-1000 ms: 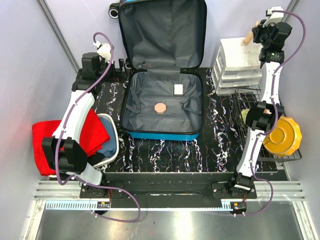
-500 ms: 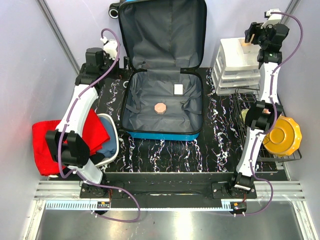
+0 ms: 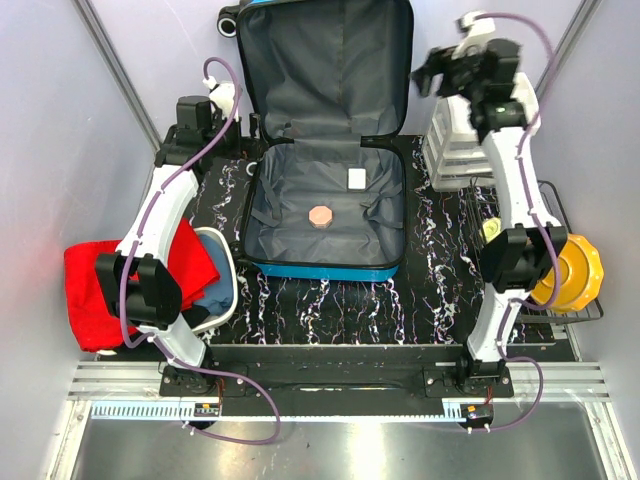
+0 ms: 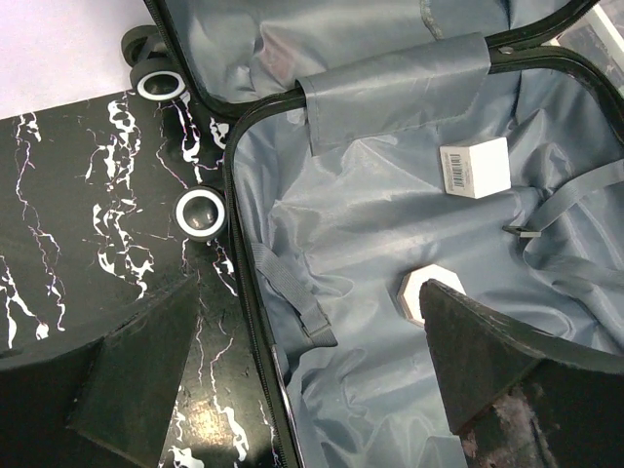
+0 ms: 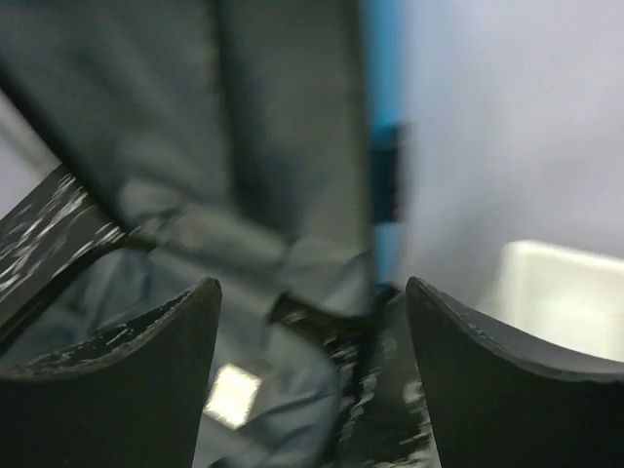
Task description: Open, take out, and arrange the luggage
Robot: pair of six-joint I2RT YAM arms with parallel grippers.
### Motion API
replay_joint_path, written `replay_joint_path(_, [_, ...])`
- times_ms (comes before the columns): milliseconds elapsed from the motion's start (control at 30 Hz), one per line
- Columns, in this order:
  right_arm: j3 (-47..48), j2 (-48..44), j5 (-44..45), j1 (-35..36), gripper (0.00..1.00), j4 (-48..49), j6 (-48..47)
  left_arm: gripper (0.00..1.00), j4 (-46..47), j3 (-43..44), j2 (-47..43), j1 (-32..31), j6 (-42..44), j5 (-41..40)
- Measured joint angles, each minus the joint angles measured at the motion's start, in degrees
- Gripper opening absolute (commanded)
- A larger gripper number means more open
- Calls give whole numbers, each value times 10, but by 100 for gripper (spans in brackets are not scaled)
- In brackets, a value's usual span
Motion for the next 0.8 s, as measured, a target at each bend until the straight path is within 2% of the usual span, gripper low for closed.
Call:
replay_joint_path(133, [-106, -38, 29, 100, 86, 7, 19, 99, 0, -1, 0, 0, -2, -2])
replay_joint_path(267, [-208, -38, 134, 185, 86, 24, 39, 99, 1, -16, -5, 3, -2, -7])
replay_joint_path(467, [-364, -36, 250, 225, 90, 113, 65, 99, 0, -61, -30, 8, -9, -16])
replay_joint_path(800, [-361, 41, 338, 238, 92, 202, 103, 99, 6, -77, -55, 11, -17, -18])
